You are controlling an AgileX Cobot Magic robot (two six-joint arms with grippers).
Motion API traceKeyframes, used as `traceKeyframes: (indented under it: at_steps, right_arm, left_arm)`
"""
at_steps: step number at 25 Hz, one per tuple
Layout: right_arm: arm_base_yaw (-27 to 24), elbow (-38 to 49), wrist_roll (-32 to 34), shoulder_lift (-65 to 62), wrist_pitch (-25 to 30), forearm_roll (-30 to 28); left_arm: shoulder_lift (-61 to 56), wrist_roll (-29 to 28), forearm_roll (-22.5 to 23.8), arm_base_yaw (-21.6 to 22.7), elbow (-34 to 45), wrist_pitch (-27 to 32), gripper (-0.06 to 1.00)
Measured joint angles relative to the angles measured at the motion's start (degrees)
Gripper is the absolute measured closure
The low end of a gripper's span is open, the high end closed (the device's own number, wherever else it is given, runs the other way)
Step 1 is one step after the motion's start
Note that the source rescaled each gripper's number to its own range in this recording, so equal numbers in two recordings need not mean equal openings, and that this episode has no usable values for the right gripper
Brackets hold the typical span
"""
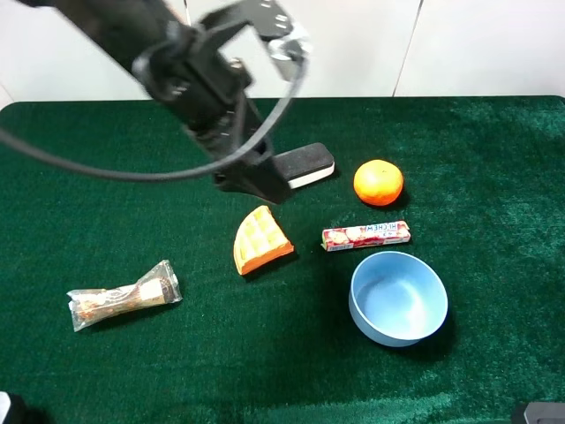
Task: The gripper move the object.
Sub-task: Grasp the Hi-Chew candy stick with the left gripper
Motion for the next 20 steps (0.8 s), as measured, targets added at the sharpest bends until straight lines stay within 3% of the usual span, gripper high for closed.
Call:
traceKeyframes:
  at_steps: [14, 20]
  right_arm:
    - [0.0, 0.0, 0.0, 0.0, 0.0, 0.0]
    - [0.0, 0.0, 0.0, 0.0, 0.0, 0.0]
  left_arm:
    - [15.05, -3.24, 9.83, -8.86, -13.38, 0.68, -0.06]
    - [19.78, -3.66, 11.4, -10.56, -14.18, -4.07, -0.06]
